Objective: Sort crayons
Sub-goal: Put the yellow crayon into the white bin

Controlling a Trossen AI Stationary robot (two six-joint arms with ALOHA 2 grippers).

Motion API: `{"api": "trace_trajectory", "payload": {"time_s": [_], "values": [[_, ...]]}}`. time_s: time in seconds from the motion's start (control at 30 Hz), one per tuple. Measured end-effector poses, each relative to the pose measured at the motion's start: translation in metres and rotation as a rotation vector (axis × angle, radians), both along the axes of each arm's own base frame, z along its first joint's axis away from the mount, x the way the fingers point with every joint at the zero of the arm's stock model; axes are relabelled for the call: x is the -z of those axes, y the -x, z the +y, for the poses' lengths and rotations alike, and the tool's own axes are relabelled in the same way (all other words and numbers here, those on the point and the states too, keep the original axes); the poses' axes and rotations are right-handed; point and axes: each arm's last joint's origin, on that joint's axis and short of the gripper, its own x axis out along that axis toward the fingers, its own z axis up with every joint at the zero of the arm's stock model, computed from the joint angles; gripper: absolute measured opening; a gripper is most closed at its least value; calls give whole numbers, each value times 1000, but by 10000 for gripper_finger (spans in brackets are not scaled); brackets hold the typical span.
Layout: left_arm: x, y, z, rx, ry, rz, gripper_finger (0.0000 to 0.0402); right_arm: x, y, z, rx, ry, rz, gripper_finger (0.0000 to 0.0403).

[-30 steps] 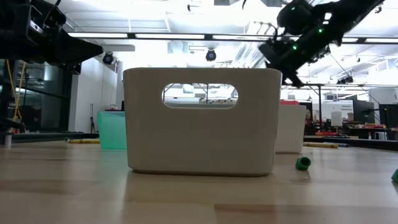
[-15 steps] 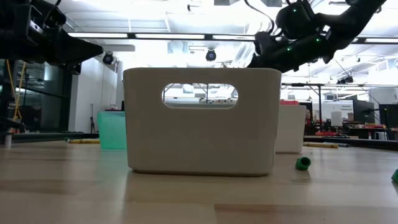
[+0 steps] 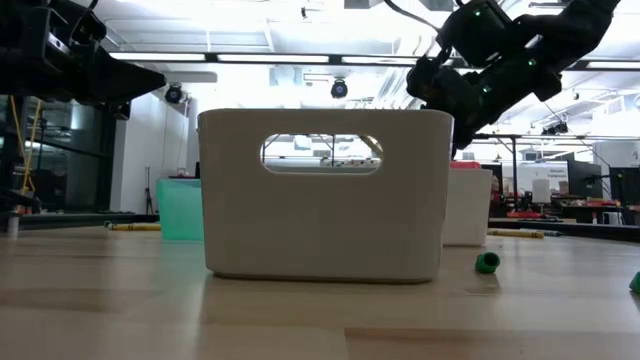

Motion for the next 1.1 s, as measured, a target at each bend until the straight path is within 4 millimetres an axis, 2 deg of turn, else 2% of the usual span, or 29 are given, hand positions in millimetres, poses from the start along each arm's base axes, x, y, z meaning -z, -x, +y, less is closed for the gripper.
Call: {"api": "trace_trajectory", "payload": {"time_s": [0.17,0.43,0.53,0.83,0.97,1.1], "values": [[0,0,0,0,0,-1,3,0,0,0,-2,4,-1,38],[0,0,0,0,0,0,3,-3,-1,-1,26,49,-7,153],[0,0,0,0,0,0,3,-12,-7,-3,0,103,-29,181],[0,0,0,0,0,0,3,-75,-34,-27,-32,359,-190,193],[0,0,0,-3,-75,14,3,-86,-36,-38,-2,395,-212,193],[0,0,0,-3,-77,15,3,-86,-34,-44,24,376,-208,193]]}}
